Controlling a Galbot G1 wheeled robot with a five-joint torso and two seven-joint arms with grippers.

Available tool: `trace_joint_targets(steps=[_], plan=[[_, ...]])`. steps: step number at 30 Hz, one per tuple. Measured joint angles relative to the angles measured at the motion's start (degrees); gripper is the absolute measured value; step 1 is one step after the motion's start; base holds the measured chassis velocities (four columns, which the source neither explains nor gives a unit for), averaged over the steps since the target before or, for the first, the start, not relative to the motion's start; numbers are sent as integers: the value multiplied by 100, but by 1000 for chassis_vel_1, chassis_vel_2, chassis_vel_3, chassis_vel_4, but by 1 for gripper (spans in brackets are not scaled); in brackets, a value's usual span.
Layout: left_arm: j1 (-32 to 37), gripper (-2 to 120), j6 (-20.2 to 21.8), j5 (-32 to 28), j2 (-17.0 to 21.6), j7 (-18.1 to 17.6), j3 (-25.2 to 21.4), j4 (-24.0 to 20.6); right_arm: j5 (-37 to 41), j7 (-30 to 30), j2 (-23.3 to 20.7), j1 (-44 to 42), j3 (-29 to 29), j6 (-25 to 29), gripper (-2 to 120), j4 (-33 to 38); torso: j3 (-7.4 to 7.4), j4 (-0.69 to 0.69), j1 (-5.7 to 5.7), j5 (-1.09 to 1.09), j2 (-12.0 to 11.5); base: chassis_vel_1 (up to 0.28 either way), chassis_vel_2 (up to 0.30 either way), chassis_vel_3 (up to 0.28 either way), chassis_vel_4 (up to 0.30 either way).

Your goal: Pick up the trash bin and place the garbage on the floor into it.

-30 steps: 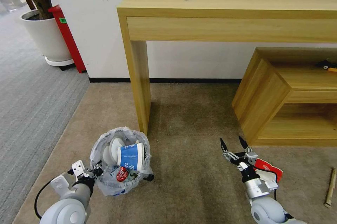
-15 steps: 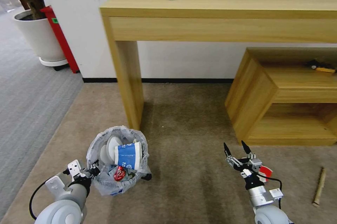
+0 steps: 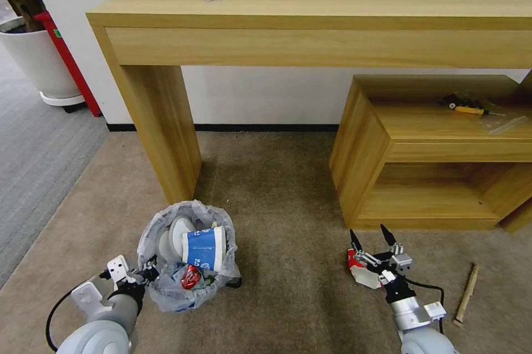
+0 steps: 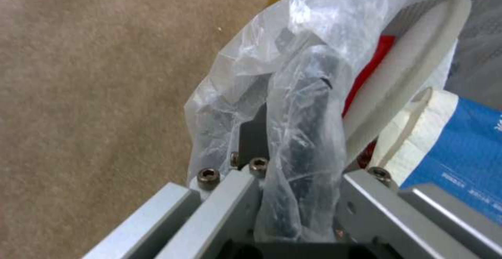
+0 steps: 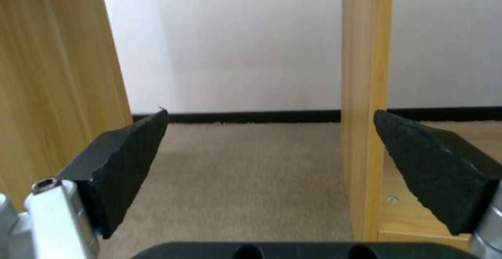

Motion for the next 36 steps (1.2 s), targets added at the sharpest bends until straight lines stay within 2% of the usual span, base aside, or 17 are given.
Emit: trace_joint_targets(steps=[5, 11, 19, 29, 36], plan=[[7, 0, -2, -50, 45, -6, -76, -19, -458, 403, -85, -143, 76, -173, 100, -150, 0, 0, 0, 2, 0, 9, 12, -7, -3], [-62, 0, -34, -47, 10, 21, -17, 70, -1190, 819, -234, -285, 321, -185, 100, -687, 0, -1, 0, 1, 0, 0, 0, 0, 0], [-205, 0, -43, -56, -2, 26, 120, 123, -2259, 1039, -275, -584, 645, -134, 100, -1226, 0, -2, 0, 3, 0, 0, 0, 0, 0], [-195, 0, -65, -10, -76, 59, 188, 127, -2728, 956, -146, -552, 587, 44, 100, -1961, 0, -2, 0, 2, 0, 0, 0, 0, 0], [-145, 0, -69, -10, -92, 77, 190, -17, -2848, 951, -49, -115, 247, 130, 100, -2754, 0, -1, 0, 3, 0, 0, 0, 0, 0]])
